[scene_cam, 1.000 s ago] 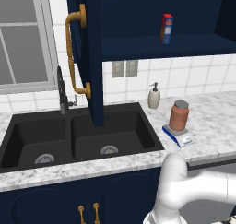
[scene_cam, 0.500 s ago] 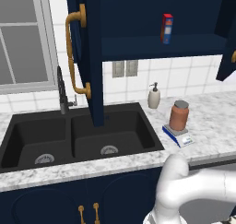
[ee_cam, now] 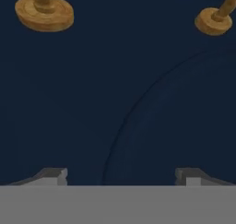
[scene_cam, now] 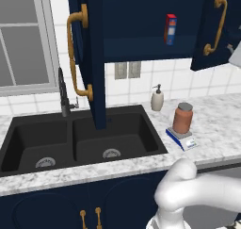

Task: Pick the honey bottle and place it on the digital scale for weighing, and close the cabinet.

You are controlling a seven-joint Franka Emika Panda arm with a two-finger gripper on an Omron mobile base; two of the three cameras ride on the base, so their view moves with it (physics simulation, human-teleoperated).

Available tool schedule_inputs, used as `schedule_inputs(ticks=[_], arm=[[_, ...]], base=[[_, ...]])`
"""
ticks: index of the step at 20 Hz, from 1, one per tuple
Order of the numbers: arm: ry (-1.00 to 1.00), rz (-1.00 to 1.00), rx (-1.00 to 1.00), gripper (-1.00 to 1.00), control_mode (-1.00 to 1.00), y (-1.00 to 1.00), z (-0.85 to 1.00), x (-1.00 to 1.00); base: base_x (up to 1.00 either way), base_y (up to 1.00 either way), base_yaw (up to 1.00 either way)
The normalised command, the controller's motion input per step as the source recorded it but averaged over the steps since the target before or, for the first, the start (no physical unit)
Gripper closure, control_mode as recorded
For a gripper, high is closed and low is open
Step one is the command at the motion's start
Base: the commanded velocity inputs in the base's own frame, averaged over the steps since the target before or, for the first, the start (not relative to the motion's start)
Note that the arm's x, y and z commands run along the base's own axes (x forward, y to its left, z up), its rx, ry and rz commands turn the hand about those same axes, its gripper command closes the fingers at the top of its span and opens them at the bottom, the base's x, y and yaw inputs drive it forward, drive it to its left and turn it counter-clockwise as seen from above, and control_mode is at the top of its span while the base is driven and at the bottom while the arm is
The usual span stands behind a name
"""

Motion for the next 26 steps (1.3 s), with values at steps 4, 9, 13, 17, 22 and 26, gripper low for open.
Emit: schedule_inputs(ticks=[4,9,13,17,22,26], arm=[[0.10,-0.28,-0.07,-1.00,-1.00,0.22,0.02,0.87],[0.00,-0.14,-0.02,-1.00,-1.00,0.00,-0.14,0.68],[0.00,-0.07,0.00,-1.00,-1.00,0.00,-0.26,0.73],[-0.02,-0.05,0.00,-1.00,-1.00,0.00,-0.24,0.91],[-0.03,-0.01,0.00,-1.00,-1.00,-0.02,-0.15,0.59],[-0.24,0.00,0.00,-1.00,-1.00,0.07,0.00,-0.89]], base=[[0.00,0.00,0.00],[0.00,0.00,0.00],[0.00,0.00,0.00],[0.00,0.00,0.00],[0.00,0.00,0.00],[0.00,0.00,0.00]])
